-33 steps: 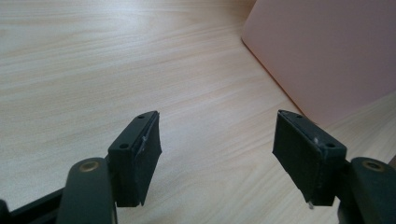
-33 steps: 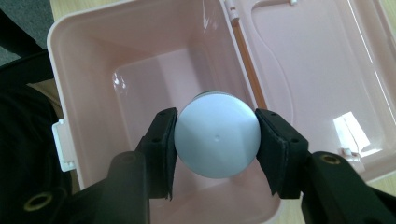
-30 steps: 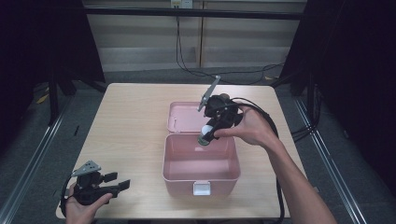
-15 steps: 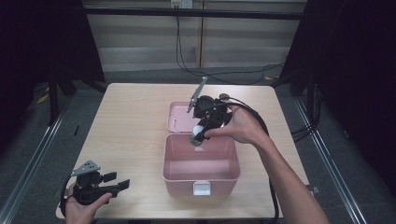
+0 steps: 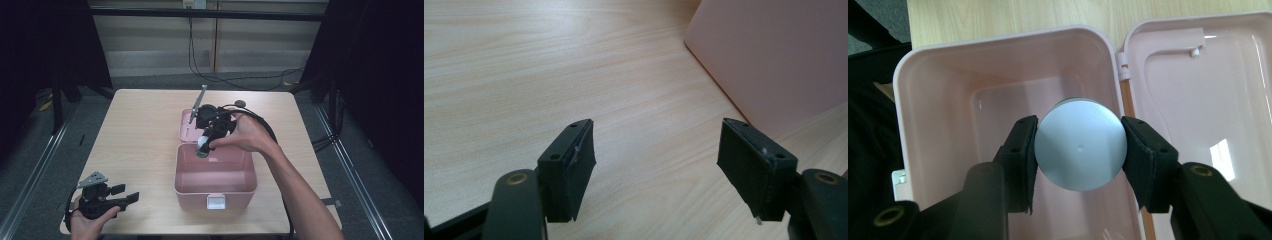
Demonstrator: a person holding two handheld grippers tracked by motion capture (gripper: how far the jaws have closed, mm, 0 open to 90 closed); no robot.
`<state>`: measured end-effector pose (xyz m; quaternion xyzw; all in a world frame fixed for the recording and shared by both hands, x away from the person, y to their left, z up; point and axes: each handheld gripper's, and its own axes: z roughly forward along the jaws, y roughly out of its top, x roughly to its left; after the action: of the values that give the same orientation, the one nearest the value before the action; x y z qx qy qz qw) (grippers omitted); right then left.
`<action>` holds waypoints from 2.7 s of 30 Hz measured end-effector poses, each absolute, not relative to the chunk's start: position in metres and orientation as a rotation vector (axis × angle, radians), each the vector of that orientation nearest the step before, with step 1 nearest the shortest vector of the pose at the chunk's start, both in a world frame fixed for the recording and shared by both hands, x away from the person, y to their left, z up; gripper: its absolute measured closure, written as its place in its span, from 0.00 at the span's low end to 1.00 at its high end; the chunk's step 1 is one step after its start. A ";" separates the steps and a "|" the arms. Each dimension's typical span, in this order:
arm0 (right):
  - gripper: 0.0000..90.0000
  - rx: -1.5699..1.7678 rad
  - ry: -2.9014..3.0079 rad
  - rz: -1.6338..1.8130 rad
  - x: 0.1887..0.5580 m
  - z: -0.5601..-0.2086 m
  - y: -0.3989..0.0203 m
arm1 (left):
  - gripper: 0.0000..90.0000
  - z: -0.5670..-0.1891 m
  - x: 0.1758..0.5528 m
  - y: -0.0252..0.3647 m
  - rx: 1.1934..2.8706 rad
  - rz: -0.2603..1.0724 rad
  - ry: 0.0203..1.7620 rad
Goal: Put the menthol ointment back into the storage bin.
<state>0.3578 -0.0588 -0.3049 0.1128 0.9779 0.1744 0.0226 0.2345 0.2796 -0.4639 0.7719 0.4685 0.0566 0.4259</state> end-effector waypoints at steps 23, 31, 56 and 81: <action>0.57 0.237 3.063 0.490 0.359 -0.323 -0.032 | 0.35 -0.463 0.234 0.280 1.922 0.142 1.162; 0.57 0.179 3.067 0.474 0.359 -0.329 -0.025 | 0.35 -0.463 0.234 0.281 1.919 0.140 1.166; 0.57 0.035 3.171 0.332 0.351 -0.374 0.007 | 0.39 -0.463 0.233 0.280 1.929 0.137 1.148; 0.57 0.104 3.191 0.366 0.350 -0.403 0.003 | 0.39 -0.463 0.234 0.280 1.932 0.134 1.147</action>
<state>0.3501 0.0031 -0.4031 0.0323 0.9923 0.1137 -0.0361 0.2337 0.2800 -0.4633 0.7746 0.4599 0.0538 0.4308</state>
